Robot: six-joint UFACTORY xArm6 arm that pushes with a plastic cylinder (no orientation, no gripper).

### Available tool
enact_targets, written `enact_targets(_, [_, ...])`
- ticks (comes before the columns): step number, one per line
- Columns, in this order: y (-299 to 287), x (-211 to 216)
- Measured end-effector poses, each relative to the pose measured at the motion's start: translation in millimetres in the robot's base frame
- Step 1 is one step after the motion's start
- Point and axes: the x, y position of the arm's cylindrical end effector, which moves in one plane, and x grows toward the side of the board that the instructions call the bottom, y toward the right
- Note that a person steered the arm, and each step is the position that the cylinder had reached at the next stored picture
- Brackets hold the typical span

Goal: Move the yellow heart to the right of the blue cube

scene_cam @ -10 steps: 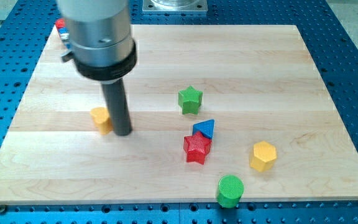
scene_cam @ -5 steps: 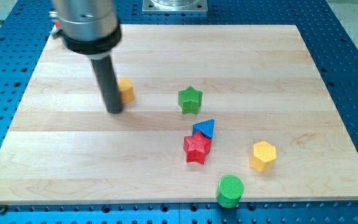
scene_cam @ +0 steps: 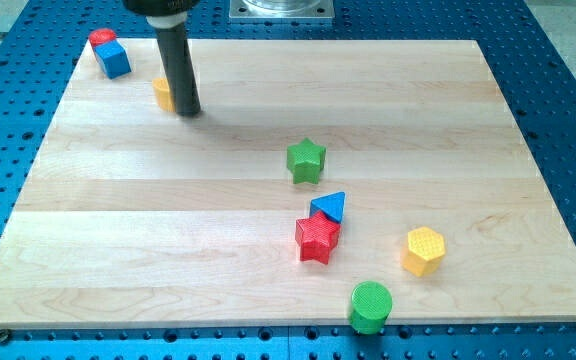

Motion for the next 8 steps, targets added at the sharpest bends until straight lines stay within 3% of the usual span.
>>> enact_targets(1, [-2, -46])
enact_targets(2, [-32, -37])
enact_targets(3, [-27, 37])
enact_targets(5, [-25, -33])
enact_targets(6, [-32, 0])
enact_targets(7, [-89, -18])
enact_targets(8, [-77, -42])
